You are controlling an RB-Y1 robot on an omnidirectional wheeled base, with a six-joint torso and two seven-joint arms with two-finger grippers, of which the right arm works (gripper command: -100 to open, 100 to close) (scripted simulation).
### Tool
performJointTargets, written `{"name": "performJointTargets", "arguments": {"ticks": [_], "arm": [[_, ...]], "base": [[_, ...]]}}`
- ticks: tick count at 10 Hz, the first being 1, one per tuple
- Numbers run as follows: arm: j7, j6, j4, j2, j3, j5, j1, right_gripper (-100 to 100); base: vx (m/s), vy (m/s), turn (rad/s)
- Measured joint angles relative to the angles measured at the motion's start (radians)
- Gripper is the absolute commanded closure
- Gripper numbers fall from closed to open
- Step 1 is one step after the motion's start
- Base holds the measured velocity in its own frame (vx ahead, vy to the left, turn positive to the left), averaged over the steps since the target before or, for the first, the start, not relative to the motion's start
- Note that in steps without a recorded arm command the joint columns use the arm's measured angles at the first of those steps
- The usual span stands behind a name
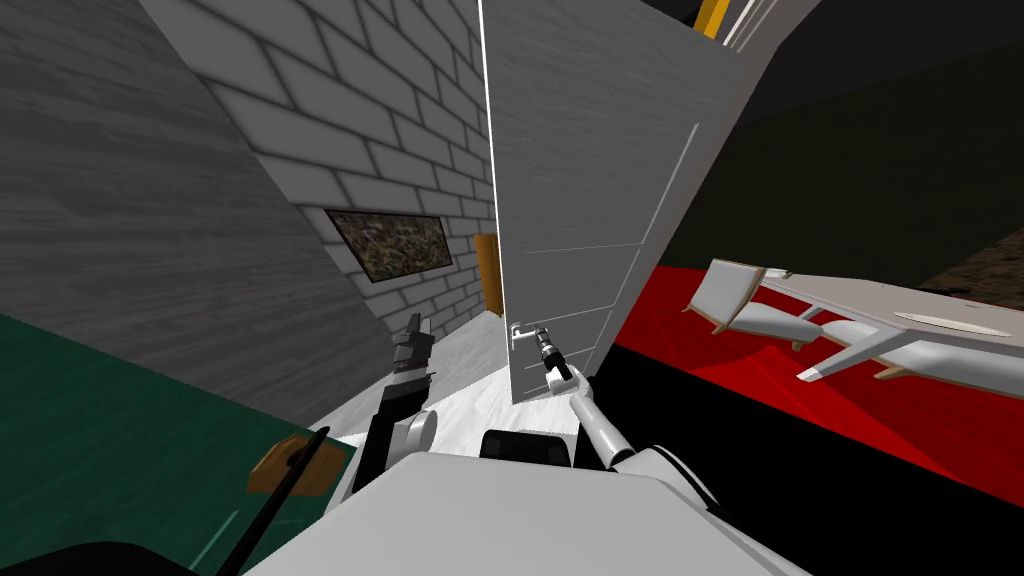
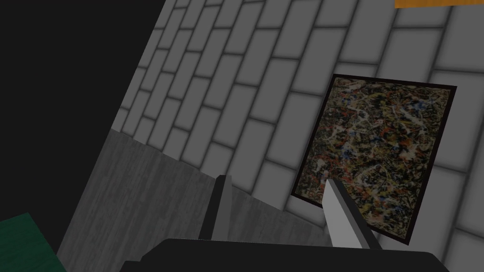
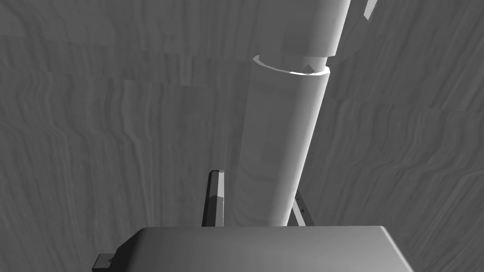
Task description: Push the door open
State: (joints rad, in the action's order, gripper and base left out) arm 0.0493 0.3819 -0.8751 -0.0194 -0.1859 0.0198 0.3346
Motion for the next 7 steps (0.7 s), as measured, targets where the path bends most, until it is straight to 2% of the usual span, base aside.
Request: {"name": "performJointTargets", "arguments": {"ticks": [1,3,5,6,7], "arm": [[-0.004,-0.010,-0.028,-0.002,-0.004,-0.002,-0.013,100],[-0.041,-0.023,-0.058,-0.006,-0.012,-0.038,-0.037,100],[-0.072,-0.023,-0.065,-0.015,-0.020,-0.074,-0.047,100],[-0.085,-0.029,-0.090,-0.021,-0.029,-0.091,-0.065,100],[-0.103,-0.033,-0.100,-0.018,-0.032,-0.107,-0.072,100]], "base": [[0.063,0.011,-0.031],[0.086,0.028,-0.035],[0.072,0.021,-0.020],[0.077,0.020,-0.012],[0.078,0.042,-0.025]]}}
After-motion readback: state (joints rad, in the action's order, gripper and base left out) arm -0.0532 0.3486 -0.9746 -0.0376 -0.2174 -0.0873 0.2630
